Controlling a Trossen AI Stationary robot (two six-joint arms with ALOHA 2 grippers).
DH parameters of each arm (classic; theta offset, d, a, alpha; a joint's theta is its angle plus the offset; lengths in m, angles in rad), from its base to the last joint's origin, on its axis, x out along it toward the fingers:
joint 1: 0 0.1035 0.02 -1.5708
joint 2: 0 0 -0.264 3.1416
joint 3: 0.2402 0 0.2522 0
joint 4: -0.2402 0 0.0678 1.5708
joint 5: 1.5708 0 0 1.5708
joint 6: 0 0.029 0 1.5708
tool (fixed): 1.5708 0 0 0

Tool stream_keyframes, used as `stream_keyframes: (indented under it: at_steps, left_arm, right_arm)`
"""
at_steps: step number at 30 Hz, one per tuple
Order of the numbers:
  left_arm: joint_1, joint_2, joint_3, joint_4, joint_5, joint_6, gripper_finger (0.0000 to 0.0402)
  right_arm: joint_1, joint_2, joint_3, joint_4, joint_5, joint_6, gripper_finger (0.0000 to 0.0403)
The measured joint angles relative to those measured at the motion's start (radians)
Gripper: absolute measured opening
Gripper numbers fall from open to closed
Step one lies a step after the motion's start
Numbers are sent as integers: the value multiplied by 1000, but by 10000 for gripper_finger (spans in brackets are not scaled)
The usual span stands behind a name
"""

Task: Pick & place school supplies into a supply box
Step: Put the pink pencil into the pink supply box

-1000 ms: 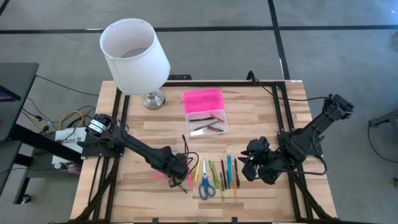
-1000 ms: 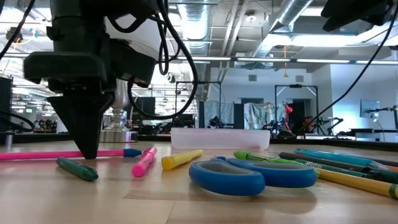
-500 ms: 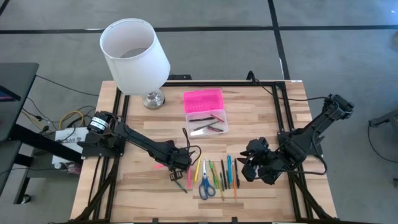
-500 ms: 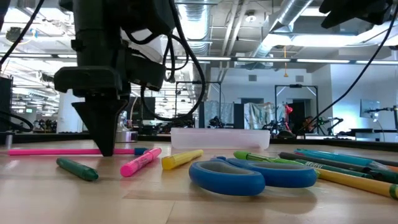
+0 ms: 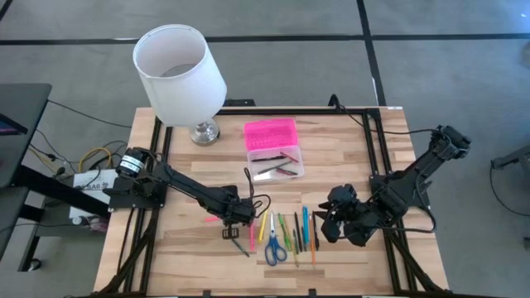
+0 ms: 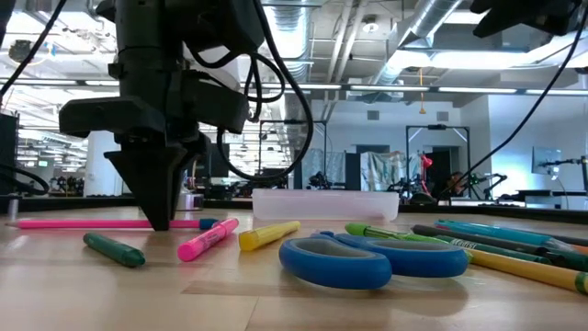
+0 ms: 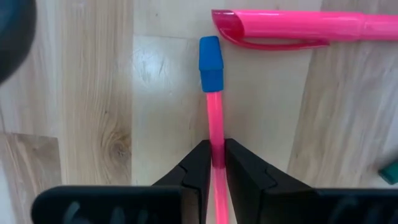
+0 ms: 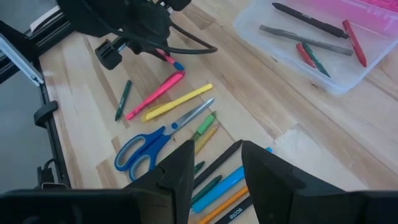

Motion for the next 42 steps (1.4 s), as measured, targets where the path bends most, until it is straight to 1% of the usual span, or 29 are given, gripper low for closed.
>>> stream_keyframes:
  at_steps: [6, 12, 16, 21, 26, 29, 31, 34, 42]
  left_arm:
    - [22, 0, -3, 7, 40, 41, 37]
    - [51, -1, -3, 8, 62, 53, 9]
    - [67, -1, -3, 8, 73, 51, 12]
    - [78, -1, 5, 0, 74, 12, 12]
    - [79, 2, 39, -42, 55, -5, 4]
    - [87, 6, 56, -62, 5, -11, 4]
    - [96, 9, 69, -78, -47, -15, 3]
    - [111, 9, 102, -116, -66, -35, 3]
    - [174, 7, 226, -165, -35, -15, 3]
  right_arm:
    - [12, 6, 0, -1, 4, 0, 125]
    - [28, 11, 0, -6, 5, 0, 125]
    - [40, 11, 0, -9, 9, 0, 125]
    - [40, 11, 0, -9, 9, 0, 125]
    - [40, 11, 0, -9, 8, 0, 125]
    - [40, 11, 0, -9, 8, 0, 125]
    - [40, 11, 0, -9, 8, -1, 125]
    - [40, 11, 0, -10, 8, -5, 125]
    - [55, 11, 0, -13, 8, -8, 125]
